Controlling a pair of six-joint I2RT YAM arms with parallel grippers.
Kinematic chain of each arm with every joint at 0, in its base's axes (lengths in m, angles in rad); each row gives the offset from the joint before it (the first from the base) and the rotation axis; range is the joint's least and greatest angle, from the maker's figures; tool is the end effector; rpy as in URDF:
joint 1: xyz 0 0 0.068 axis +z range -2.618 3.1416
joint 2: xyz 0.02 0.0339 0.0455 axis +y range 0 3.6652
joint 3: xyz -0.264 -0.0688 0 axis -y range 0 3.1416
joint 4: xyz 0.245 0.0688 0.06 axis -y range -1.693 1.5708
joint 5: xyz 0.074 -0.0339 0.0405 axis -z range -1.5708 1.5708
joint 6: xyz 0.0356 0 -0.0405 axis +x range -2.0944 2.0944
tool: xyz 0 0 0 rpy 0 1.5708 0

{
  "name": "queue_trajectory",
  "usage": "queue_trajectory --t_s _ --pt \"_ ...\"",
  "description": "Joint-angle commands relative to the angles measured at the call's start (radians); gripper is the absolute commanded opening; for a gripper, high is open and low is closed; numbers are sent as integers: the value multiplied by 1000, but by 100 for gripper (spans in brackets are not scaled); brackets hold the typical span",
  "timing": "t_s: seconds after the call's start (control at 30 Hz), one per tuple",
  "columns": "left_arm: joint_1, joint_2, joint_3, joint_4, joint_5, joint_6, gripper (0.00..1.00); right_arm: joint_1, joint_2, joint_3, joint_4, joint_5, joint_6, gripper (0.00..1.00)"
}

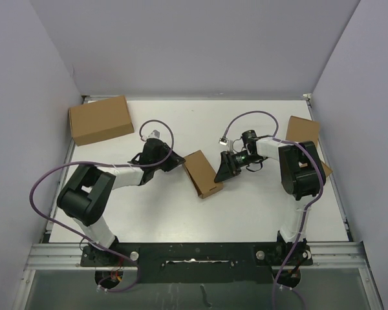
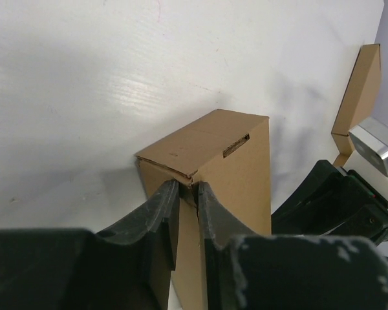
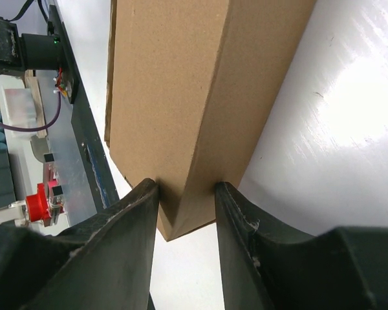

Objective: Fold the paper box

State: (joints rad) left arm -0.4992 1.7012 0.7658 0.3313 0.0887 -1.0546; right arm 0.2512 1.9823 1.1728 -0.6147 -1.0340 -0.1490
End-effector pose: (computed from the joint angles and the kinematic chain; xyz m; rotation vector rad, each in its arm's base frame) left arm 0.2953 -0.1646 0.1515 -0.5901 2.2691 -0.9367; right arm 0.3329 0.1170 0.1283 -0.6373 2.5839 1.5199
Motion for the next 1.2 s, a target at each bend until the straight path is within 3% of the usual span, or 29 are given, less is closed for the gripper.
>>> queue_trajectory --t_s 0.0,0.17,0.47,0.63,0.8,0.97,1.17 --pt "1 44 49 -54 20 11 10 26 40 -3 16 158 -60 36" --pt "1 19 43 -51 24 11 13 24 39 -2 16 159 -61 36" --pt "-1 -190 -75 -42 24 -6 54 24 39 -1 14 158 -61 36" --pt "-55 -317 -176 -32 2 -55 69 23 41 -1 15 157 -61 36" --pt "-207 -377 -253 -3 -112 -154 72 23 39 -1 15 158 -61 36" --pt "-382 -335 -279 44 -252 -274 72 23 39 -1 15 158 -62 36" --pt "-451 -261 -254 56 -325 -342 69 23 36 -1 14 156 -61 36"
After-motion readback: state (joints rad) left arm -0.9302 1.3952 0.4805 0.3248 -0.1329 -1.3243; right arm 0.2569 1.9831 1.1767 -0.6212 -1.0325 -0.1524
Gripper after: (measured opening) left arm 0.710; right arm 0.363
